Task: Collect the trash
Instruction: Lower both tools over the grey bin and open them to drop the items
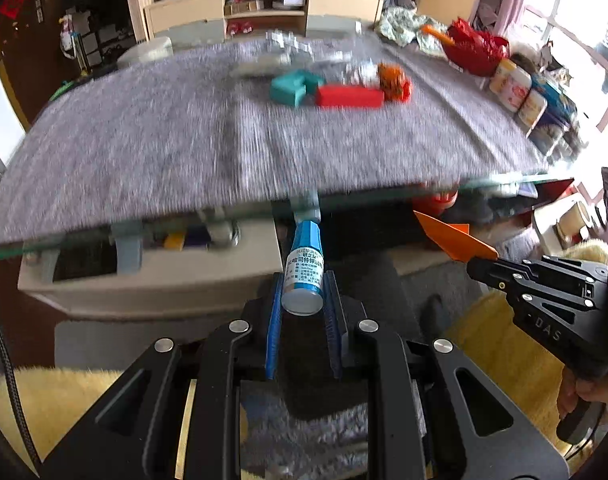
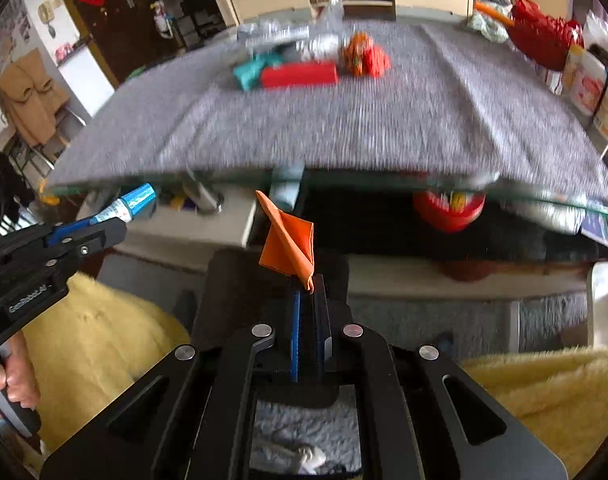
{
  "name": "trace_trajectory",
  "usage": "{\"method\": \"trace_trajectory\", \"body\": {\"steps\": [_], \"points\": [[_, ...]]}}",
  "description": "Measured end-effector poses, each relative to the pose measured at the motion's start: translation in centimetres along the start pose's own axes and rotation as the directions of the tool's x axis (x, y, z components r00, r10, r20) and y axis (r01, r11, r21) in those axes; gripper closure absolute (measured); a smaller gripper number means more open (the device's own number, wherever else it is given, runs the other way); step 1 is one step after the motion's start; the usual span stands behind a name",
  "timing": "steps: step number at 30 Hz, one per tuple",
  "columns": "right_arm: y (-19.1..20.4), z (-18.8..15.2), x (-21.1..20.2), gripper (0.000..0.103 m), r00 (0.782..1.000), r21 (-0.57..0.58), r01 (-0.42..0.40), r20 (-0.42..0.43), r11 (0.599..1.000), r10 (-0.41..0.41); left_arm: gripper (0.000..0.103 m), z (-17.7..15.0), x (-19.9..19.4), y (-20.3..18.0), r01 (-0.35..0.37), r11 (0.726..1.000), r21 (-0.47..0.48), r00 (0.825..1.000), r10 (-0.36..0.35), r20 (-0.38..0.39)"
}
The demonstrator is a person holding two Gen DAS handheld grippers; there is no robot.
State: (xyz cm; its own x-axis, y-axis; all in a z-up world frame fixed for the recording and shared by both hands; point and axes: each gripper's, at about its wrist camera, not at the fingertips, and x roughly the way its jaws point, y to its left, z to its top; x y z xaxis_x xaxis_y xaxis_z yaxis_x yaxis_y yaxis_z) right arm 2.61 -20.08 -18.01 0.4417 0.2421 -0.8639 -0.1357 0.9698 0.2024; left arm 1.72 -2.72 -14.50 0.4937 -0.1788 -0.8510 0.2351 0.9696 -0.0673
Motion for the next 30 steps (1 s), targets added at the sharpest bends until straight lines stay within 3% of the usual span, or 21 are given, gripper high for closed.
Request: {"method": "trace_trajectory", "body": {"steps": [6, 10, 15, 22, 23, 26, 27, 28, 30], "points": [[0.3, -1.8, 3.0, 0.096, 0.997, 0.017, -0.009, -0.081, 1.000, 0.011, 0.085, -3.0, 2.8, 0.3, 0.061, 0.997, -0.044, 0.993, -0.065, -0.097], [0.6, -2.4, 5.1, 0.096, 0.990, 0.025, -0.024, -0.138, 0.999, 0.027, 0.085, -4.7, 5.5, 0.2, 0.126, 0.988, -0.087, 0.973, -0.140, -0.183], [0.5, -2.3, 6.2, 0.096, 0.984, 0.037, -0.033, -0.173, 0.999, 0.039, 0.085, -6.0, 7.7, -0.4, 0.129, 0.988, -0.087, 0.956, -0.148, -0.255], [0.8, -1.6, 6.7, 0.092, 0.981, 0.045, -0.048, -0.185, 0.998, 0.056, 0.085, -6.1, 8.6, -1.0, 0.149, 0.986, -0.069, 0.946, -0.163, -0.282], [0.9, -1.5, 6.8, 0.092, 0.981, 0.045, -0.049, -0.183, 0.998, 0.056, 0.082, -5.9, 8.6, -1.1, 0.149, 0.986, -0.069, 0.946, -0.162, -0.280], [0.7, -1.2, 6.7, 0.091, 0.983, 0.055, -0.047, -0.177, 0.997, 0.056, 0.060, -5.7, 8.6, -0.8, 0.130, 0.989, -0.071, 0.951, -0.145, -0.273], [0.6, -1.0, 6.7, 0.077, 0.983, 0.060, -0.047, -0.174, 0.997, 0.057, 0.058, -5.6, 8.5, -0.7, 0.128, 0.989, -0.072, 0.952, -0.143, -0.270], [0.4, -0.8, 6.5, 0.052, 0.985, 0.068, -0.041, -0.162, 0.997, 0.052, 0.057, -5.4, 8.4, -0.6, 0.124, 0.989, -0.074, 0.954, -0.140, -0.267], [0.1, -0.4, 5.8, 0.033, 0.991, 0.073, -0.013, -0.130, 0.997, 0.022, 0.050, -5.1, 8.2, -0.3, 0.112, 0.991, -0.079, 0.958, -0.128, -0.257]]}}
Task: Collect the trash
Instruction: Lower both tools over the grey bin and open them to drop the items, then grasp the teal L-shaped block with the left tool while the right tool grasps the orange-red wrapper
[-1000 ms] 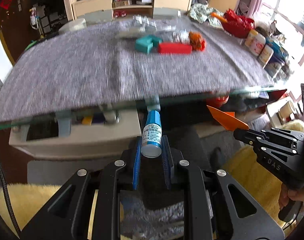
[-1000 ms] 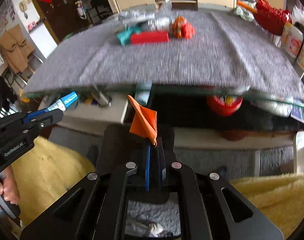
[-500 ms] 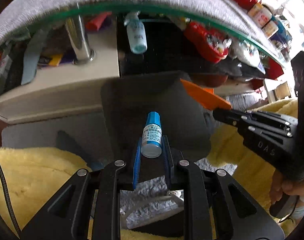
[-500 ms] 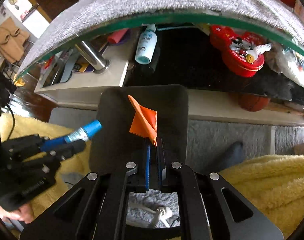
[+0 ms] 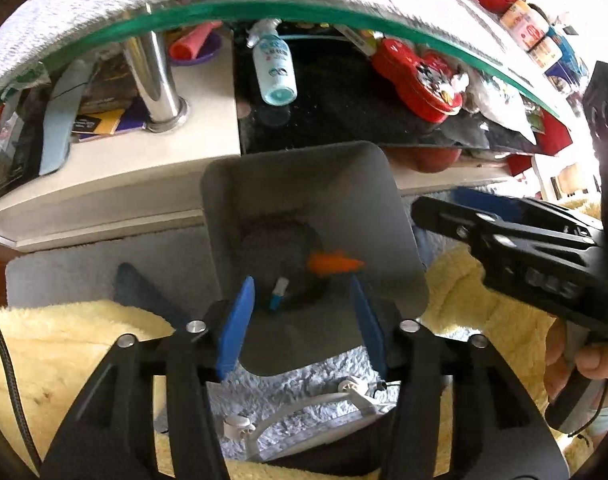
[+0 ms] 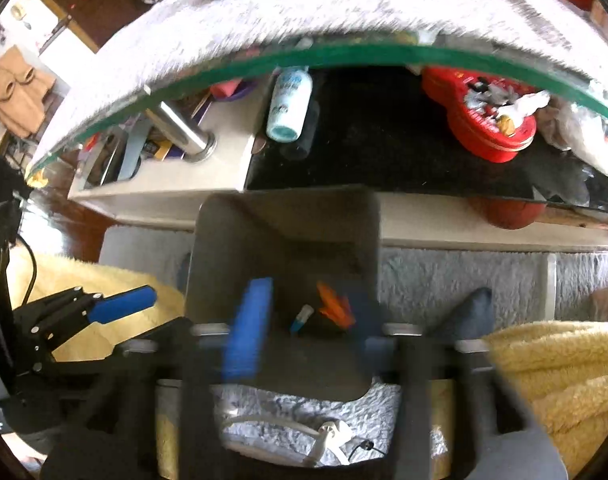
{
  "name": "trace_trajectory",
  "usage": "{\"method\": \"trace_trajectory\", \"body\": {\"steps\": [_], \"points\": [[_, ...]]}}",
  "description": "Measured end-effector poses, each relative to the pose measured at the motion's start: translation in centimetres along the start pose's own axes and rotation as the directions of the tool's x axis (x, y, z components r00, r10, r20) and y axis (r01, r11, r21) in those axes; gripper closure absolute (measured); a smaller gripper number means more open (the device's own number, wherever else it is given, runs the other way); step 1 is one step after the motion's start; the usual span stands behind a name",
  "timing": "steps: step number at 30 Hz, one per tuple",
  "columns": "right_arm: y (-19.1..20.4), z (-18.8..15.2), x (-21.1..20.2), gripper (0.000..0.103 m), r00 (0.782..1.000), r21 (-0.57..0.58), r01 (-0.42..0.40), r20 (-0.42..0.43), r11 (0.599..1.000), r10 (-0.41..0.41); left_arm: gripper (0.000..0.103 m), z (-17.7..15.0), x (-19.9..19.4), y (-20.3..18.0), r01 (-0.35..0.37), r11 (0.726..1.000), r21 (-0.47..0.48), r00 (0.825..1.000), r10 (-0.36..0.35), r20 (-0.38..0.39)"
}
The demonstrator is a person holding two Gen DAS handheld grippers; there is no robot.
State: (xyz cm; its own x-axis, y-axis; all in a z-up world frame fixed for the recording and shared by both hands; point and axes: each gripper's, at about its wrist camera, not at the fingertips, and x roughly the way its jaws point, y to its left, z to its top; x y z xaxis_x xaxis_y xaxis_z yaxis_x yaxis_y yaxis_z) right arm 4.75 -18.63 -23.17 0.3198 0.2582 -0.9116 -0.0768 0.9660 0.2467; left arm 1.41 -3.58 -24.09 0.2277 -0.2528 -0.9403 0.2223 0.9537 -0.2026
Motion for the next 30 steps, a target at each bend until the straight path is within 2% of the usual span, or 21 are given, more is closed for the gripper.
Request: {"method": "trace_trajectory", "body": {"steps": [2, 6, 7, 9, 18, 30], "points": [[-0.3, 0.5, -0.7, 0.032, 1.000, 0.006, 0.006, 0.020, 1.000, -0.006, 0.044, 0.4, -0.8, 0.3, -0.017, 1.000, -0.003, 1.000, 0.017, 0.019], [-1.4, 1.8, -3.3, 0.011, 0.994, 0.035, 0.049, 0.099, 0.998, -0.052, 0.020, 1.6, -3.3, 0.4, -0.059, 0.998, 0.013, 0.994, 0.057, 0.093], [-1.7, 2.2, -4.1, 0.008, 0.990, 0.040, 0.064, 0.124, 0.997, -0.068, 0.018, 2.0, -4.1, 0.4, -0.074, 0.997, 0.016, 0.991, 0.071, 0.115], [-2.2, 3.0, -5.6, 0.007, 0.984, 0.052, 0.069, 0.161, 0.996, -0.076, 0.010, 2.8, -5.5, 0.4, -0.101, 0.995, 0.020, 0.983, 0.097, 0.154], [-3.4, 7.1, -9.3, 0.006, 0.959, 0.068, 0.085, 0.264, 0.994, -0.100, 0.008, 7.2, -9.1, 0.7, -0.119, 0.993, 0.019, 0.963, 0.111, 0.244], [-4.2, 15.1, -7.9, 0.006, 0.943, 0.093, 0.107, 0.306, 0.990, -0.131, 0.008, 15.8, -8.2, 1.7, -0.113, 0.993, 0.029, 0.957, 0.102, 0.271]]}}
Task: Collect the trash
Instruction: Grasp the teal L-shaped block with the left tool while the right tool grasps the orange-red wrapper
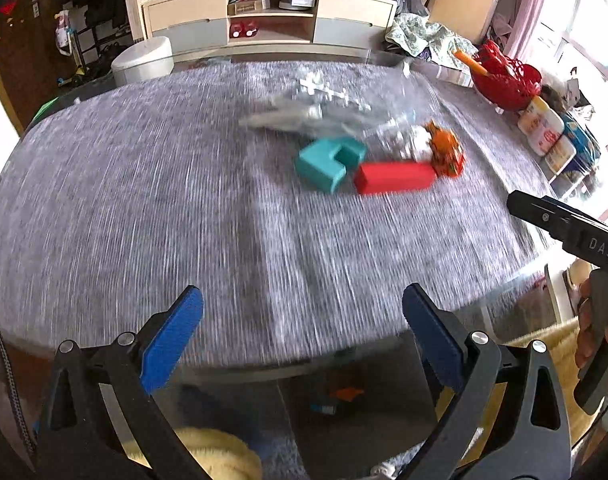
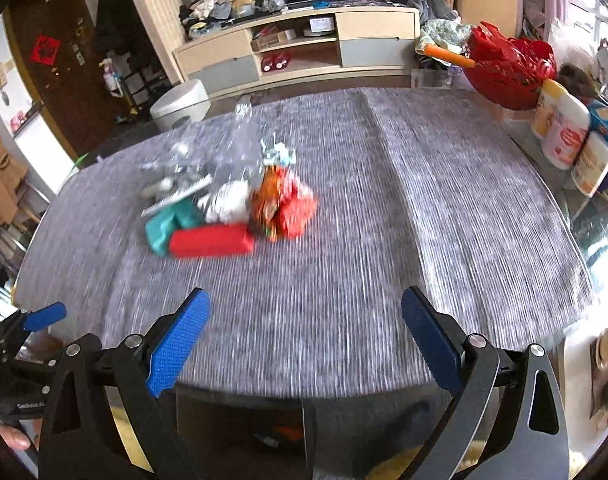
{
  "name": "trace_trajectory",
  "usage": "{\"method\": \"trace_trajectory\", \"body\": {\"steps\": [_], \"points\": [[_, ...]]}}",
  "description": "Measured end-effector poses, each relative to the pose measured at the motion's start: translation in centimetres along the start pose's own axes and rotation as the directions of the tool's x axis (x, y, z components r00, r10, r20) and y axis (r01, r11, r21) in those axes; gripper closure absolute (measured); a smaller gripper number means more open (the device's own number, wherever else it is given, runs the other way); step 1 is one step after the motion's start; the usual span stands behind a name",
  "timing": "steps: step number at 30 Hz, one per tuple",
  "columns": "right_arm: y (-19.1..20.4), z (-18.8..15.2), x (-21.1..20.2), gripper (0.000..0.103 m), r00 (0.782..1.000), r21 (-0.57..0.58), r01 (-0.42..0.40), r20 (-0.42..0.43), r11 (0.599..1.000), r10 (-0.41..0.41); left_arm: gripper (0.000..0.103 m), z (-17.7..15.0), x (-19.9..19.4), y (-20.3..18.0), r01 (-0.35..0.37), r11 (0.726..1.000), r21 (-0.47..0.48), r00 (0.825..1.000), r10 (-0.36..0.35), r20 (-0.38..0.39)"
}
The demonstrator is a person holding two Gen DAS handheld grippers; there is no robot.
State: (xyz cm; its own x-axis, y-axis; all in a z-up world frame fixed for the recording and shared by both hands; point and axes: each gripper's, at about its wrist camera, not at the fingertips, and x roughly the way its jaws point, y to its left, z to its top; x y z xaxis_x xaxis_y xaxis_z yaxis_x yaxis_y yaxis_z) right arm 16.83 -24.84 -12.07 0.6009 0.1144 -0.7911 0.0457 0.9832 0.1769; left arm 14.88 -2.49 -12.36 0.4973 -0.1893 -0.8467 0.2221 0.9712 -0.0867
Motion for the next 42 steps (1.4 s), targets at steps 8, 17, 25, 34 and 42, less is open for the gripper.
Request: {"method": "trace_trajectory", "body": {"steps": [8, 17, 25, 34, 42], "points": [[0.2, 2.9, 2.5, 0.007, 1.000, -0.012, 0.003, -0.001, 1.000, -0.003, 0.016, 3.6, 3.5, 0.5, 0.022, 0.999, 0.042, 1.000, -0.022, -0.003], [0.2, 3.9, 5.1, 0.027, 0.999, -0.004, -0.035, -0.042, 0.999, 0.034, 0.030, 5.8, 7.1, 0.1, 0.011, 0.995, 0.096, 1.000, -0.009, -0.029], [0.1, 4.3, 7.2, 0.036, 0.996, 0.003, -0.051, -0.077, 0.999, 0.051, 0.037, 7.4, 9.2, -0.2, 0.050, 0.993, 0.108, 0.998, -0.046, -0.041], [-0.3, 4.6, 7.4, 0.064, 0.995, -0.013, -0.062, -0.078, 0.998, 0.061, 0.063, 8.4, 9.7, -1.5, 0.058, 0.986, 0.155, 0.998, -0.056, -0.022], [-0.6, 4.2, 5.3, 0.066, 0.998, -0.041, -0.044, -0.043, 0.998, 0.042, 0.063, 7.3, 8.9, -1.4, 0.040, 0.989, 0.139, 0.999, -0.036, -0.028]]}}
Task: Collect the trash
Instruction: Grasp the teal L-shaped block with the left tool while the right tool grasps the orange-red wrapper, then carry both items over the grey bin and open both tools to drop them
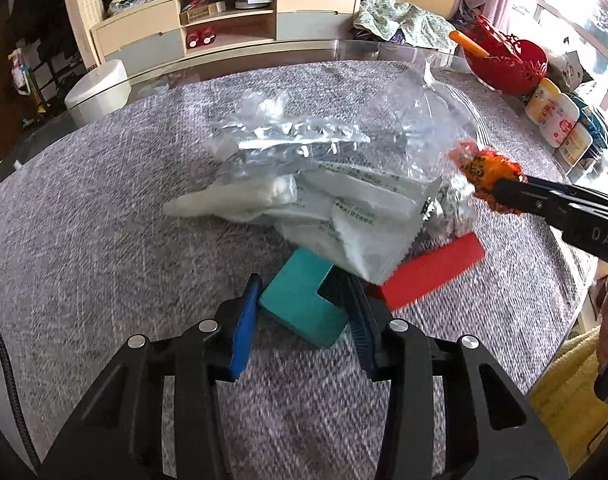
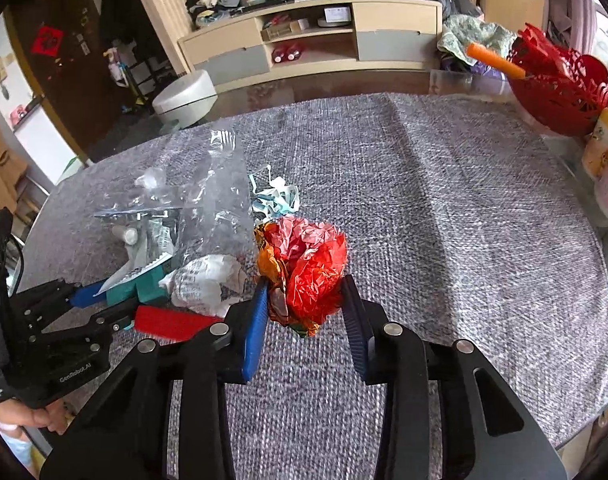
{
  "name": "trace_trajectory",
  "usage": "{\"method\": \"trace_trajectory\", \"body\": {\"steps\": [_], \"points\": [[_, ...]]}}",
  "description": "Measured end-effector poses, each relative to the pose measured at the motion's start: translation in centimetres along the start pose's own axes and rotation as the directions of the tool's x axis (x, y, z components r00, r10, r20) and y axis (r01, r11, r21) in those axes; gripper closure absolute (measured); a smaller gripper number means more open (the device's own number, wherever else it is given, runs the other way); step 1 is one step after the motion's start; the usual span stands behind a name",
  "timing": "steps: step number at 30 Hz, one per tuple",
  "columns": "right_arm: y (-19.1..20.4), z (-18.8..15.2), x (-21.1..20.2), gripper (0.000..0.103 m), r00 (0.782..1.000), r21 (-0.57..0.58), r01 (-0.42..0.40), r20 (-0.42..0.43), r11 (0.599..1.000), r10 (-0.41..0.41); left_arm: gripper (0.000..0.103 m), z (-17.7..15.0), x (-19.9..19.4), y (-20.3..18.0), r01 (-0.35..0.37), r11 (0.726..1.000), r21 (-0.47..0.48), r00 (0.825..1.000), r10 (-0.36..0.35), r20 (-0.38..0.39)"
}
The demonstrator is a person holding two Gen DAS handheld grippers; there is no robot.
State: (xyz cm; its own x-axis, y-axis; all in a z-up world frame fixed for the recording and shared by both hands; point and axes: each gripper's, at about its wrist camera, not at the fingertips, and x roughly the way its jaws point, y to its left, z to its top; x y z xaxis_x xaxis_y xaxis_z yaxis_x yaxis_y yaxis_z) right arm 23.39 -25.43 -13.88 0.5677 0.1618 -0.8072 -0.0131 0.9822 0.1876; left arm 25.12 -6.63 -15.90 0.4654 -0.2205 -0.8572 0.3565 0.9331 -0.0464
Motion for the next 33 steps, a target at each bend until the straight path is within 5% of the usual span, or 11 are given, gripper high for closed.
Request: {"method": "trace_trajectory", "body": {"steps": [14, 33], "points": [[1.4, -4.8, -5.5, 0.067, 1.000, -0.020, -0.027, 0.007, 0.999, 0.028, 0.063, -7.8, -6.3, 0.7, -0.035, 0.996, -0.080, 0.999, 0.034, -0.013], [5.4, -15.4, -10.2, 0.067, 0.996, -0.083, -0.075, -0.058, 0.994, 0.070, 0.063, -18.5, -12.5, -4.5, -0.002, 0.993, -0.117, 1.000, 0.000, -0.016]]}}
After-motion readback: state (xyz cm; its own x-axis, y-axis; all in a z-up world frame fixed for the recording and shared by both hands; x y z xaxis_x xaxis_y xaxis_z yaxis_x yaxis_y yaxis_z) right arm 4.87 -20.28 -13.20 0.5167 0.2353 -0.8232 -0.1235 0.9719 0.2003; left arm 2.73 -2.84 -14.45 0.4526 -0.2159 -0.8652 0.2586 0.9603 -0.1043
